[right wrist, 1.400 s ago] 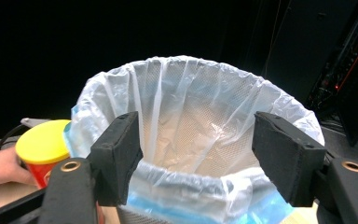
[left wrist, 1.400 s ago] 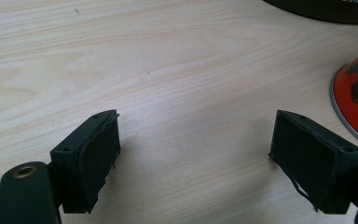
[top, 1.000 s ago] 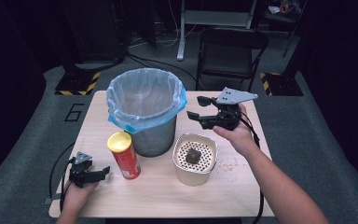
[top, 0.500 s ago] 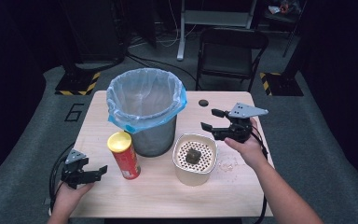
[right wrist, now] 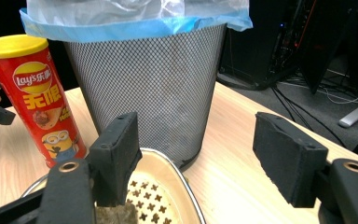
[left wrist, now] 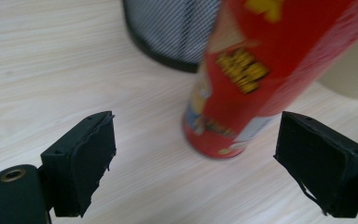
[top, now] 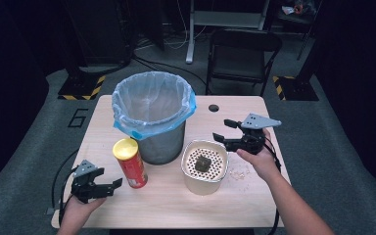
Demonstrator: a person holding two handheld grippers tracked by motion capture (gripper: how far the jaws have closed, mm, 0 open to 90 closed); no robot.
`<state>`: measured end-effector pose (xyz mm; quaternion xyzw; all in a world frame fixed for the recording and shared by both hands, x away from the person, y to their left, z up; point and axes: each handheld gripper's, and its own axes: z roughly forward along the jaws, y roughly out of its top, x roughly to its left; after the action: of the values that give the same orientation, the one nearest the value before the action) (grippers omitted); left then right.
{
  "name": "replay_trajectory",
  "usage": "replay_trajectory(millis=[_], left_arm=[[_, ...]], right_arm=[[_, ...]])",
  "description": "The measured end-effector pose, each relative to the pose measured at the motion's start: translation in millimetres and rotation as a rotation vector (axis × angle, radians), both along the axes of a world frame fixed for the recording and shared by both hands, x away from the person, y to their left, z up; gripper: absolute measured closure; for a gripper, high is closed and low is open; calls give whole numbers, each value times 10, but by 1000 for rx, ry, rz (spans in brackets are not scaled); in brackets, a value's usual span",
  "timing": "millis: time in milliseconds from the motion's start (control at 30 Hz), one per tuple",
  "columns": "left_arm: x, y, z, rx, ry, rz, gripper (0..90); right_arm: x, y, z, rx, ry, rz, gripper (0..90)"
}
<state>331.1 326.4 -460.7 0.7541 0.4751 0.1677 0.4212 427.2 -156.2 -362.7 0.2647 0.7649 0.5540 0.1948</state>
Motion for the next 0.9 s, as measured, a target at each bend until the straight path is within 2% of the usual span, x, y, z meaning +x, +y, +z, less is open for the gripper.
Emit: replay_trajectory(millis=[300, 500, 633, 700, 733, 767, 900], left_arm=[[84, -254, 41, -4, -11, -64, 116], [150, -347, -39, -13, -10, -65, 122], [182, -397, -89, -18, -27, -69, 132], [195, -408, -103, 5, -34, -81, 134], [198, -429, -123, -5, -40, -71, 135], [210, -425, -130, 9, -45, -81, 136], [241, -438, -180, 9, -54, -77, 141]], right_arm=[[-23, -122, -116, -8, 7, -17, 309], [-40, -254, -178, -1, 16, -47, 309], [-59, -346, -262, -9, 25, -71, 309], [-67, -396, -305, -16, 24, -82, 309], [-79, -418, -326, -10, 35, -91, 309], [-81, -445, -347, -10, 31, -94, 309], [-99, -549, -433, -10, 42, -120, 309]])
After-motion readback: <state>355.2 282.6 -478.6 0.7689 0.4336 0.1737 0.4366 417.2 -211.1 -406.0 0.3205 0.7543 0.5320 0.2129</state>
